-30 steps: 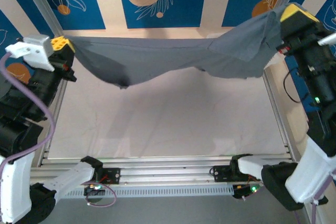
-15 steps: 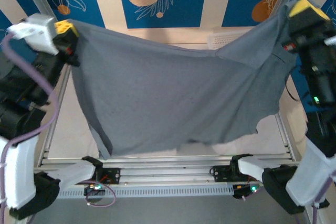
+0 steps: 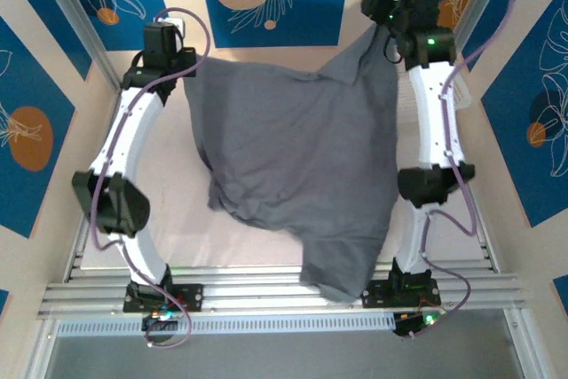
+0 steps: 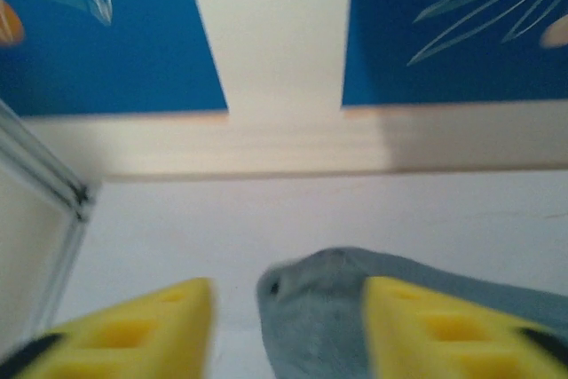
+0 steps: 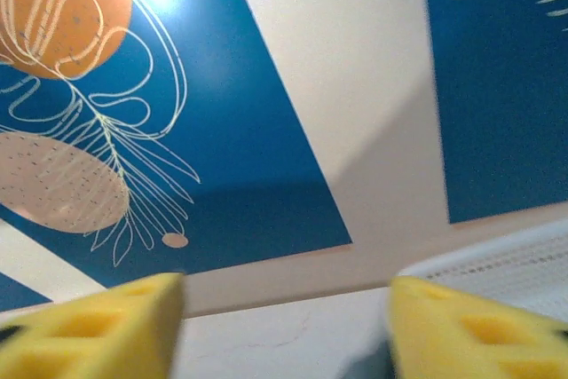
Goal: Fold the inside-out t-shirt
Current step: Flatten out the T-shirt at the center of the table, then move the T-shirt to the center of the table.
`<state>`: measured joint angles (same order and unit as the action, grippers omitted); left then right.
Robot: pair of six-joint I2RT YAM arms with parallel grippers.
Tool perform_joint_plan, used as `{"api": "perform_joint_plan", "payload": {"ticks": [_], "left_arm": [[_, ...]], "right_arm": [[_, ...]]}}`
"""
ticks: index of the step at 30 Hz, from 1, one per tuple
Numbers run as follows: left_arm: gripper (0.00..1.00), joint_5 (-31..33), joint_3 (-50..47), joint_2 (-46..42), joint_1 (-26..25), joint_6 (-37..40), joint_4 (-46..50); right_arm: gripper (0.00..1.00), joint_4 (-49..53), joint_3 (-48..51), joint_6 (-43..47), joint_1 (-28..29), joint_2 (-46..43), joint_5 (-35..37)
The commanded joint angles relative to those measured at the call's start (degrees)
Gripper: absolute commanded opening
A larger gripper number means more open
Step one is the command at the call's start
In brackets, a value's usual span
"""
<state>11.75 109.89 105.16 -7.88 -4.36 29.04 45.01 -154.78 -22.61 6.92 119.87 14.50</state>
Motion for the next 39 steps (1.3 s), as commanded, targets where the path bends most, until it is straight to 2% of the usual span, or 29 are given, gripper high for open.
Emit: {"api": "perform_joint_plan", "payload": {"ticks": [1, 3, 5, 7, 9, 11, 13, 15, 18, 19, 21, 23, 26, 28, 30, 32, 34, 37, 38, 39], "left_arm": [[0.78, -7.57, 4.51, -2.31, 1.55, -4.71, -0.43], [0.79, -9.08, 3.03, -4.97, 1.55, -5.01, -0.17], [0.78, -11.44, 0.06, -8.77, 1.55, -6.84, -0.16], [0.77, -16.66, -5.59, -13.54, 1.47, -10.17, -1.45], [0.77, -21.60, -14.49, -18.96, 0.71, -15.55, -4.58], [0.76, -23.25, -23.26, -23.14, -1.33, -18.60, -6.92], [0.68, -22.48, -31.75, -26.49, -5.03, -19.02, -8.73], [0.53, -18.13, -39.97, -29.18, -9.20, -19.52, -9.88], [0.26, -12.69, -49.29, -31.16, -11.56, -21.31, -9.14], [0.23, -11.04, -51.60, -31.86, -11.63, -21.94, -8.41], [0.23, -6.40, -55.58, -33.61, -11.58, -22.51, -5.76], [0.28, -2.65, -58.67, -36.02, -11.59, -23.49, -3.41], [0.35, 2.09, -64.28, -41.66, -11.59, -27.19, -0.70], [0.37, 4.92, -68.07, -45.69, -11.57, -30.35, 1.00], [0.39, 7.44, -71.36, -49.10, -11.56, -32.52, 2.41], [0.41, 9.16, -73.89, -50.36, -11.62, -34.16, 1.54], [0.45, 8.32, -75.33, -49.04, -11.60, -34.88, -1.11], [0.47, 2.40, -74.10, -42.92, -11.58, -33.56, -4.81], [0.47, 1.03, -73.11, -40.20, -11.58, -33.30, -5.45], [0.46, 0.67, -72.36, -37.65, -11.62, -33.32, -6.26]], "right_arm": [[0.70, 6.36, -6.69, 2.47, -2.08, -1.84, -7.93], [0.70, 6.45, -3.77, 4.78, -3.11, -4.13, -8.69], [0.69, 7.37, -0.86, 3.20, -4.66, -6.54, -12.46], [0.69, 10.27, 1.05, 3.21, -4.49, -8.33, -14.60], [0.69, 18.70, -0.43, 3.27, -3.26, -7.98, -16.43], [0.63, 27.38, -0.56, 2.88, -1.36, -7.27, -18.73], [0.57, 33.07, 3.38, 3.36, 1.64, -7.37, -18.92], [0.51, 32.25, 15.30, 4.25, 6.05, -10.48, -16.76], [0.42, 16.13, 44.25, 6.36, 12.15, -21.62, -12.59], [0.42, 12.27, 51.74, 6.75, 12.80, -24.75, -12.40], [0.43, 10.84, 62.56, 5.83, 12.40, -30.03, -11.36], [0.47, 13.11, 70.83, 2.91, 12.10, -34.55, -6.89], [0.54, 9.72, 89.38, -7.09, 14.18, -46.90, -1.74], [0.56, 8.24, 101.12, -17.35, 16.05, -56.95, 0.81], [0.57, 8.86, 110.53, -26.31, 16.91, -66.11, 0.59], [0.57, 9.03, 117.14, -32.09, 16.99, -71.25, 0.78], [0.57, 7.56, 121.15, -35.28, 16.26, -71.84, 1.12], [0.57, 0.03, 122.50, -34.52, 15.75, -65.77, -1.85], [0.53, -2.97, 122.26, -34.31, 15.83, -62.46, -2.06], [0.45, -5.53, 121.76, -34.32, 15.85, -59.05, -1.78]]}}
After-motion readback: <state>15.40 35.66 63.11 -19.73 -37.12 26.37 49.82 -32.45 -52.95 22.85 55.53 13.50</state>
